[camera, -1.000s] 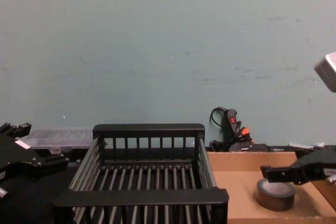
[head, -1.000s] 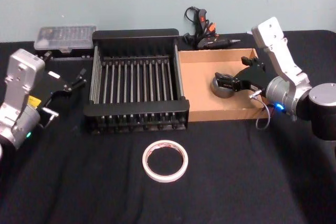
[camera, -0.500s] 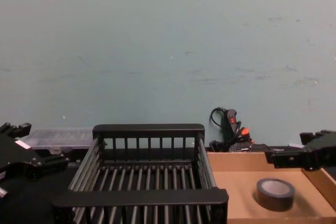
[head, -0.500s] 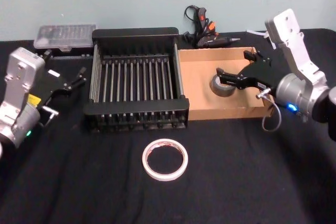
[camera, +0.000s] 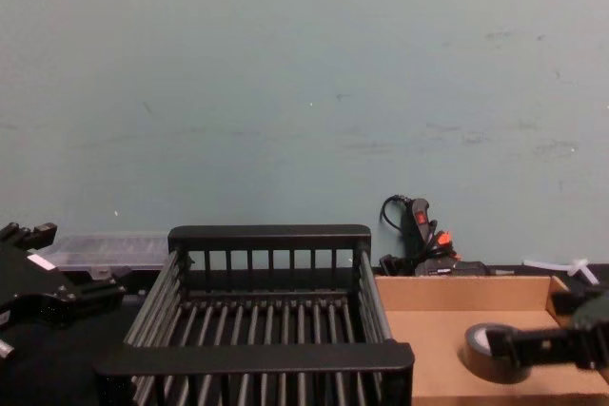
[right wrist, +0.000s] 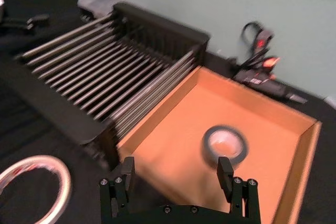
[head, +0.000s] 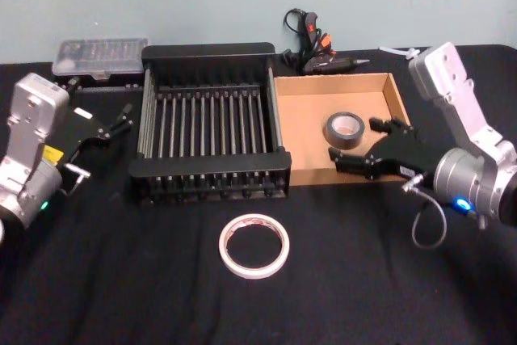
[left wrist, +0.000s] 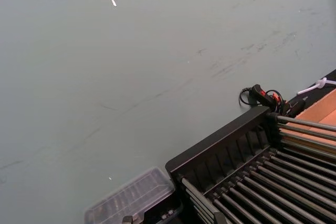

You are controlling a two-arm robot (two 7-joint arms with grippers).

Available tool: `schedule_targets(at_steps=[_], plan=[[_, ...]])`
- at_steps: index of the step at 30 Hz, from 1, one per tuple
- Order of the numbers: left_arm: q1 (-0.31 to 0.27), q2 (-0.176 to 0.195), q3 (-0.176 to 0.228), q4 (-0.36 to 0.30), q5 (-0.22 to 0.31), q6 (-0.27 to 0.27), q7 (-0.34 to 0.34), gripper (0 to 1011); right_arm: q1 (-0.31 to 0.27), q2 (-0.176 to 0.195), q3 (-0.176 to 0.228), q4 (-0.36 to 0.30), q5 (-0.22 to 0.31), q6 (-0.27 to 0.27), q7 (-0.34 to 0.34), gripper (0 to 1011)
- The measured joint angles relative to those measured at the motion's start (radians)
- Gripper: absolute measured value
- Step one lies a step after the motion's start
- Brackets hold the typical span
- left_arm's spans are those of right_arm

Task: Pick up the white tape and place it into the black box , Pick up the silver tape and place it into the brown box.

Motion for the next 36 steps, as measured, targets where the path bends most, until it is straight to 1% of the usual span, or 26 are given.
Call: schedule_targets(at_steps=[6,9,15,21,25,27,32,36], plan=[[0.000,0.000,0.000,0.000,0.000,0.000,0.000,1001,-0.033,0.024,-0.019,-0.034,0.021,0.029,0.008,1002],[0.000,0.000,0.000,0.000,0.000,0.000,0.000,1002,-0.039,0.028,-0.027,-0.038,0.028,0.037,0.010,1002],[0.000,0.000,0.000,0.000,0.000,0.000,0.000,1001,-0.037,0.034,-0.060,-0.036,0.044,0.055,0.022,1002],[0.000,0.000,0.000,0.000,0.000,0.000,0.000,1001,-0.009,0.024,-0.106,-0.013,0.053,0.066,0.028,1002],[0.000,0.000,0.000,0.000,0.000,0.000,0.000,1002,0.010,0.018,-0.129,0.000,0.053,0.071,0.028,1002],[0.000,0.000,0.000,0.000,0.000,0.000,0.000,1001,0.025,0.014,-0.149,0.012,0.052,0.073,0.029,1002],[0.000,0.000,0.000,0.000,0.000,0.000,0.000,1001,0.061,0.004,-0.195,0.042,0.037,0.074,0.034,1002],[0.000,0.000,0.000,0.000,0.000,0.000,0.000,1001,0.079,0.000,-0.216,0.058,0.027,0.075,0.038,1002]])
